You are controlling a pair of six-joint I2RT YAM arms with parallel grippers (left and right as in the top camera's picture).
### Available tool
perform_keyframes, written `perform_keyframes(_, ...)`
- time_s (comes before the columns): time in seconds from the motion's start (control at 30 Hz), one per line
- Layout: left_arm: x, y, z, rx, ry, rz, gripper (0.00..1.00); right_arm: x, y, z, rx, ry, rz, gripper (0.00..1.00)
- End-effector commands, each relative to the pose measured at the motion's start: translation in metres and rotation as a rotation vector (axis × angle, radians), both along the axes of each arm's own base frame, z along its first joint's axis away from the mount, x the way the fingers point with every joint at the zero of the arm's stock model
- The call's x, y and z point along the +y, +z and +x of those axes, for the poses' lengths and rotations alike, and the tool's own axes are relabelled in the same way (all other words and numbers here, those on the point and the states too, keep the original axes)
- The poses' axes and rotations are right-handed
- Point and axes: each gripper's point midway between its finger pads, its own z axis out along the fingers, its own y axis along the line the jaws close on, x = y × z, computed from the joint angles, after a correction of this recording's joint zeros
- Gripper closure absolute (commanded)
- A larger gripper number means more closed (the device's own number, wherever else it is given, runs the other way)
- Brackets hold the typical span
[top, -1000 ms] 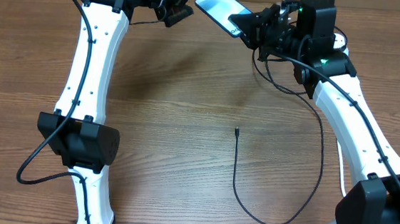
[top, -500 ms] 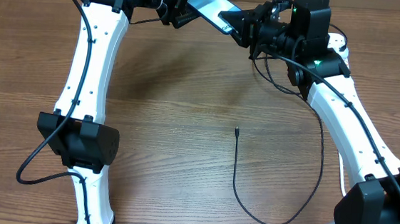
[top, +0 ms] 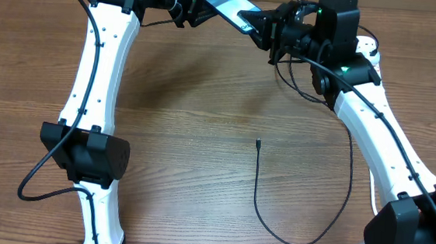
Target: Plug charger to phone and switch on socket
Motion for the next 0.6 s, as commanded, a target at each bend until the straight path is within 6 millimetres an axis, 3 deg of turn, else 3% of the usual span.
perform_keyframes(0.0, 0.0012, 0.0026, 0.0035, -0.009, 0.023, 0.006, 0.51, 0.022, 0.031, -0.0266, -0.029, 0.088, 0.055, 0.95)
perform_keyframes(0.57, 0.0007, 0.003, 0.0029, 0.006, 0.028, -0.004, 0.62, 0.0297, 0.0355, -0.0348, -0.03, 0.134, 0.076, 0.94)
